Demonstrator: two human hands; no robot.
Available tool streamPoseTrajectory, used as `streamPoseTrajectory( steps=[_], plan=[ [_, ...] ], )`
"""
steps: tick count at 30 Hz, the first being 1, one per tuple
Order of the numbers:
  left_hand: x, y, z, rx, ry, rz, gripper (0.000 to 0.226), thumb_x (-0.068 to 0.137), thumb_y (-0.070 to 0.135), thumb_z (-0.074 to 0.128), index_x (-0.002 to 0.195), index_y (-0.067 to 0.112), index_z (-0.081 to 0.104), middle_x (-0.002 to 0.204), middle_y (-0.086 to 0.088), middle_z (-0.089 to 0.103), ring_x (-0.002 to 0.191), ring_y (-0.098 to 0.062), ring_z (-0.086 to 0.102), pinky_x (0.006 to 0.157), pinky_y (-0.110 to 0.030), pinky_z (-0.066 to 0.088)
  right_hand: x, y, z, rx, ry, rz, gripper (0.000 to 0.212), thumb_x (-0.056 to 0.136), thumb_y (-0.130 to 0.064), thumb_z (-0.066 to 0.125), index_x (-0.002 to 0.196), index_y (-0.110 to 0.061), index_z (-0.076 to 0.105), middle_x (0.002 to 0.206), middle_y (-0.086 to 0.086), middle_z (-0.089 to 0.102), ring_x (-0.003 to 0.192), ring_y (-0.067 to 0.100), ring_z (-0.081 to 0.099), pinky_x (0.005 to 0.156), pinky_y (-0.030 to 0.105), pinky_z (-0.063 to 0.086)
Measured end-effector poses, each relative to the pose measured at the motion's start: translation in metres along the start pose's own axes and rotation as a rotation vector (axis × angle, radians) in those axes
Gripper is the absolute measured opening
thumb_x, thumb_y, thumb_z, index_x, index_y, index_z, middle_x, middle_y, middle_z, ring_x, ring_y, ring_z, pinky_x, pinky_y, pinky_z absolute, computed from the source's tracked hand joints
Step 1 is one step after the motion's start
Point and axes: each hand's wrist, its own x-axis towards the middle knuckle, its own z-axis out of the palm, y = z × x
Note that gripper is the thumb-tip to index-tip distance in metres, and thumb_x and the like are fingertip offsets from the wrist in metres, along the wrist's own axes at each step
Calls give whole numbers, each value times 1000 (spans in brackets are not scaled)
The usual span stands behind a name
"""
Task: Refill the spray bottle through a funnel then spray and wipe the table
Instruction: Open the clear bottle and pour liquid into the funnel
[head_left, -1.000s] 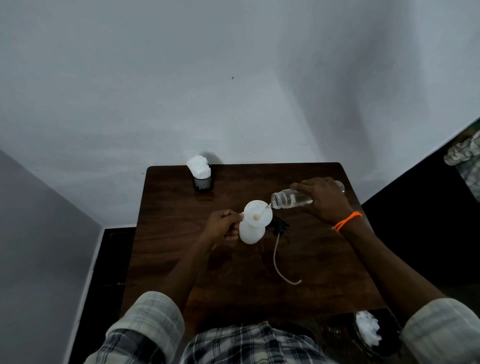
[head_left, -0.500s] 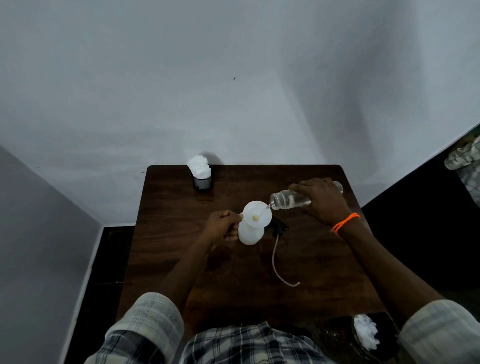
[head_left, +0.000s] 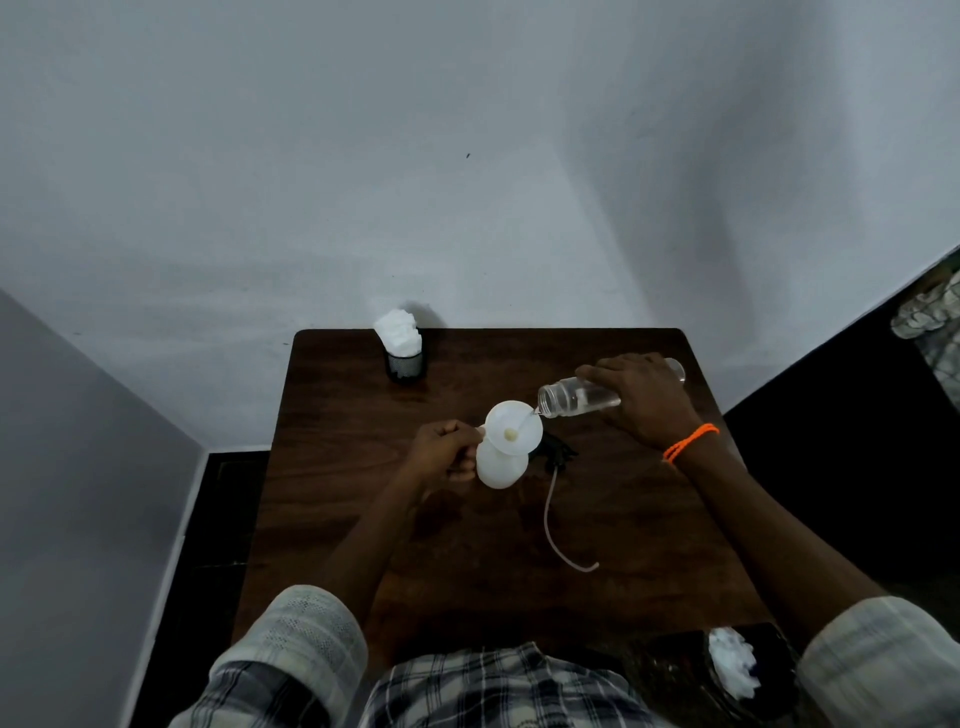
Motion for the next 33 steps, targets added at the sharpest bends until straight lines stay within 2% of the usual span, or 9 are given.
streamPoseTrajectory(
  steps=[7, 14, 17, 23, 30, 33],
  plan=[
    [0, 0, -1, 4, -4, -3, 34, 89, 26, 77, 99, -6, 68, 76, -12, 61, 62, -19, 59, 72, -40, 59, 1, 1, 3, -18, -7, 6, 61, 67, -22, 82, 127, -25, 68, 115, 2, 72, 100, 31, 67, 87, 46, 45],
    [0, -1, -2, -2, -14, -14, 25, 89, 24, 77, 94, 0, 72, 75, -12, 62, 63, -19, 60, 75, -44, 59, 2, 1, 3, -8, -4, 4, 59, 67, -20, 83, 125, -24, 69, 114, 3, 73, 100, 32, 67, 87, 47, 46],
    [0, -1, -2, 2, -12, -18, 27, 90, 23, 76, 98, -2, 71, 75, -10, 63, 64, -19, 61, 81, -50, 60, 1, 1, 3, 4, 20, 0, 54, 69, -22, 75, 123, -24, 70, 113, 2, 73, 100, 33, 68, 88, 48, 47],
    [-1, 0, -4, 7, -22, -32, 27, 89, 24, 76, 101, 0, 72, 74, -8, 64, 66, -19, 61, 83, -52, 60, 2, 1, 4, 13, 33, -1, 51, 71, -29, 64, 122, -24, 71, 112, 3, 74, 99, 34, 68, 87, 48, 46],
    [-4, 1, -4, 0, -10, -26, 20, 93, 18, 70, 102, 1, 72, 72, -8, 61, 61, -16, 59, 77, -43, 59, 3, 1, 5, 9, 14, 7, 53, 70, -30, 65, 123, -24, 70, 114, 4, 73, 101, 33, 68, 90, 48, 46],
    [-4, 0, -5, -3, -9, -30, 22, 93, 18, 70, 104, -1, 71, 72, -8, 62, 62, -17, 59, 81, -47, 59, 3, 1, 5, 11, 12, 5, 54, 69, -29, 65, 123, -24, 70, 114, 4, 73, 101, 33, 68, 90, 48, 45]
  ],
)
